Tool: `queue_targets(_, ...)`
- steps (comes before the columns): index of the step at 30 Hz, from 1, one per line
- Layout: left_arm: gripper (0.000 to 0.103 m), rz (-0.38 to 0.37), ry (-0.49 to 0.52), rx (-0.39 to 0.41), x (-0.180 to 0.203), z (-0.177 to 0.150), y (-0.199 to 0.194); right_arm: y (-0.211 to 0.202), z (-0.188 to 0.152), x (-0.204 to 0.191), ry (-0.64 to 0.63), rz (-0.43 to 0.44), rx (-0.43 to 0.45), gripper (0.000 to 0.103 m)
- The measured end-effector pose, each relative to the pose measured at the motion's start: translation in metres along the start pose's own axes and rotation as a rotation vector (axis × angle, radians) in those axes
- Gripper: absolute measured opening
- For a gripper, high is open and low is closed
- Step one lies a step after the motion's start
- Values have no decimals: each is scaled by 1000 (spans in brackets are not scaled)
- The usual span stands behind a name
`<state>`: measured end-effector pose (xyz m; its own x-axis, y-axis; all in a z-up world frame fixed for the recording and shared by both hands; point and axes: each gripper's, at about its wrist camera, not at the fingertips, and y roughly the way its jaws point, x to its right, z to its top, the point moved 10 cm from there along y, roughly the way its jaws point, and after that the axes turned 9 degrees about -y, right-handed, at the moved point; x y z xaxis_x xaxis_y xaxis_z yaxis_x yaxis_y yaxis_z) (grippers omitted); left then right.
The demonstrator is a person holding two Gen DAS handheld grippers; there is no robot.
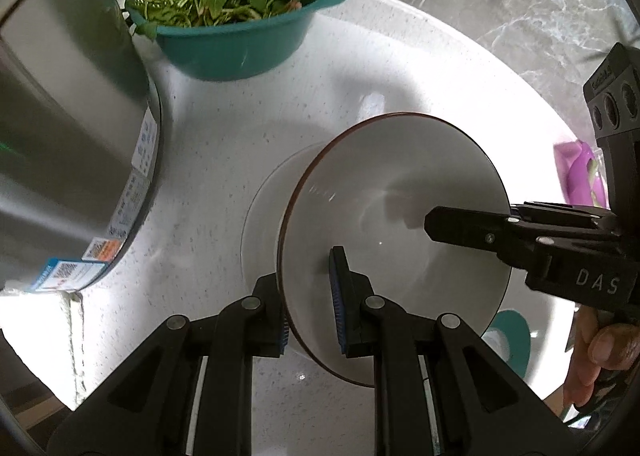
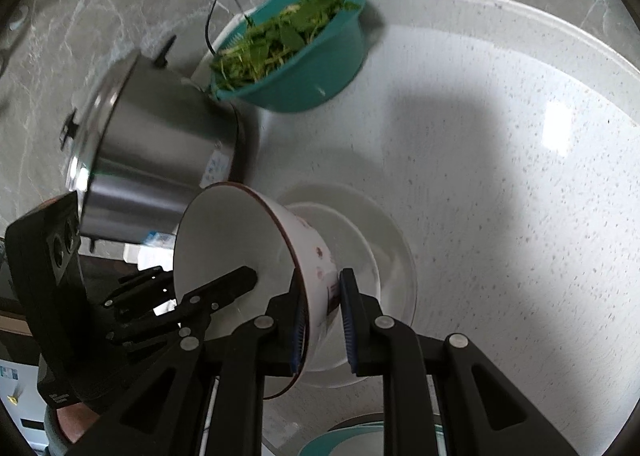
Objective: Organize plates and bowls
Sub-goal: 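Lift the red-flecked bowl with both tools and lower it into the nested bowls, then open both tools and release the red-flecked bowl onto the bowl stack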
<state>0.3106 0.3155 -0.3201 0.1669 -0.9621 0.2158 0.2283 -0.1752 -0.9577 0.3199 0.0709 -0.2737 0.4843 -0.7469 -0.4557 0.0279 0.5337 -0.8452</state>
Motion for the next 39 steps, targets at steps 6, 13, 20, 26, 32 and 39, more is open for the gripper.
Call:
queue_targets(6, 16, 22, 16, -4, -1, -11, 14, 14, -13, 4, -19, -45, -34, 18)
queue_targets(13, 23, 30, 28, 37, 2, -8, 20, 16, -12, 7, -69, -108, -32, 13)
queue_targets(20, 47, -28, 40, 73, 13, -9, 16, 18, -13, 6, -80, -112, -49, 11)
queue_targets(26, 55, -65, 31, 102, 16, -9, 12, 20, -13, 5, -85, -110, -56, 13)
queue_targets(32, 60, -117, 14, 145, 18, -1, 2, 22, -12, 7, -51, -93, -64, 15)
queue_targets(39, 68, -98, -5, 171, 12, 6, -2, 24, -8, 10, -57, -108, -71, 18)
